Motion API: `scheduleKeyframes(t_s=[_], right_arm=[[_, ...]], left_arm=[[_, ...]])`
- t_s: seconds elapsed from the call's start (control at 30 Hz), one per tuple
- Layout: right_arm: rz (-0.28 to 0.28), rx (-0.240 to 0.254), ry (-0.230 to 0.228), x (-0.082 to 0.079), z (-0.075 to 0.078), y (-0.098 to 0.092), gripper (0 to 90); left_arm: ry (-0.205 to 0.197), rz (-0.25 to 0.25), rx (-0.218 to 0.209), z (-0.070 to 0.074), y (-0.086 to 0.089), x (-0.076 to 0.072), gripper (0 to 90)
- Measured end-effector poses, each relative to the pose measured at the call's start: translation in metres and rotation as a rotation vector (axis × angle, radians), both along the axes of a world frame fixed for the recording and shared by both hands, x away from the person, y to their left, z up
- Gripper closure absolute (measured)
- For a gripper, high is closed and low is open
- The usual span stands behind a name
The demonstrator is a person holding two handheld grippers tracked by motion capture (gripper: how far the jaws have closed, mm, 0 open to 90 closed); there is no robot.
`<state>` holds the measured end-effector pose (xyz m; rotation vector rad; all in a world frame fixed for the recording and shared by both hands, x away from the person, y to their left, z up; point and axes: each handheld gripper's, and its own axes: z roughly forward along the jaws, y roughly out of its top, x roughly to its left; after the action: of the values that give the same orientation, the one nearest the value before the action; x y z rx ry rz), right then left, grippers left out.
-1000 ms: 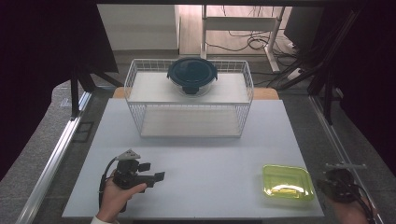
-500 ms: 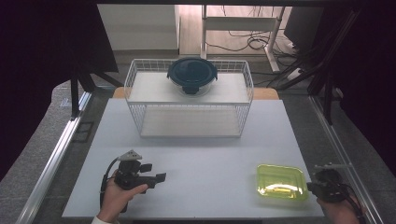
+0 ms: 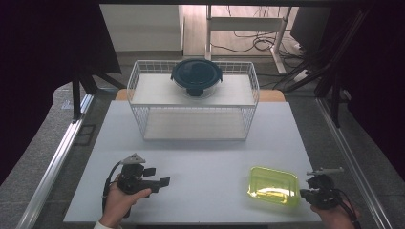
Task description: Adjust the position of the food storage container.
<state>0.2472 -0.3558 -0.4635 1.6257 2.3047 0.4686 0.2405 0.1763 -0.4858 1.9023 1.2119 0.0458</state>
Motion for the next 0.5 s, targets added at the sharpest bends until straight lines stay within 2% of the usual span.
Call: scheduleKeyframes(t_s=[0.37, 0.5], right_arm=[[0.077, 0.034, 0.016, 0.001, -0.002, 0.04, 88.4], [0.101, 0.036, 0.003, 0.005, -0.003, 0.053, 88.4]], left_arm=[[0.007, 0.004, -0.003, -0.002, 0.0, 0.001, 23.7], [0.009, 0.001, 0.0, -0.002, 0.0, 0.001, 23.8]])
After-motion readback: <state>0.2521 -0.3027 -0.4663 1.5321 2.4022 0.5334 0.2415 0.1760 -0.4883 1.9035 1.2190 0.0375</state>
